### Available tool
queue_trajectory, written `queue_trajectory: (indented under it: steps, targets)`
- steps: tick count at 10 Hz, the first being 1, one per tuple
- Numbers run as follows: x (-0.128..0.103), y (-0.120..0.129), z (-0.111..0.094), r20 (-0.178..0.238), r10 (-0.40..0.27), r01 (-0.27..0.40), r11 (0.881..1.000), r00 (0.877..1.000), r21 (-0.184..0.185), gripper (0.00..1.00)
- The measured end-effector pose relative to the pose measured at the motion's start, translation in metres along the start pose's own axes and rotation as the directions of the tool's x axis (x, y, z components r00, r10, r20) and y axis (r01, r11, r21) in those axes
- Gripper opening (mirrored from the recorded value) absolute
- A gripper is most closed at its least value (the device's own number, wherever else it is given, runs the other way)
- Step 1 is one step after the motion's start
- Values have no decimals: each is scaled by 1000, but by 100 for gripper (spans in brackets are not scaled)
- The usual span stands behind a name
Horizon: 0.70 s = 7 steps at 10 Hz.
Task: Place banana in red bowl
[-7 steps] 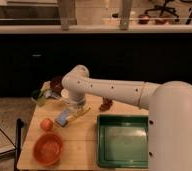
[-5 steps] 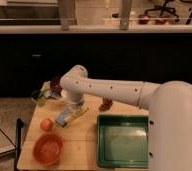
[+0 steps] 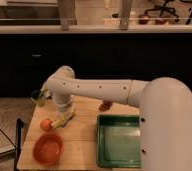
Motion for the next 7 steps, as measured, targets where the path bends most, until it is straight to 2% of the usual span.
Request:
queue_trajectory:
  steps: [2,4,5,7]
  targets:
    - [-30,0,2,44,-108,109,994,993,-19,0]
    - [-53,9,3,81,-207,211,977,975,-36,0]
    - [-68,14,4,110,-279,285,958,954,-39,0]
    - [-82,24,4,147,-381,390,920,913,-42,0]
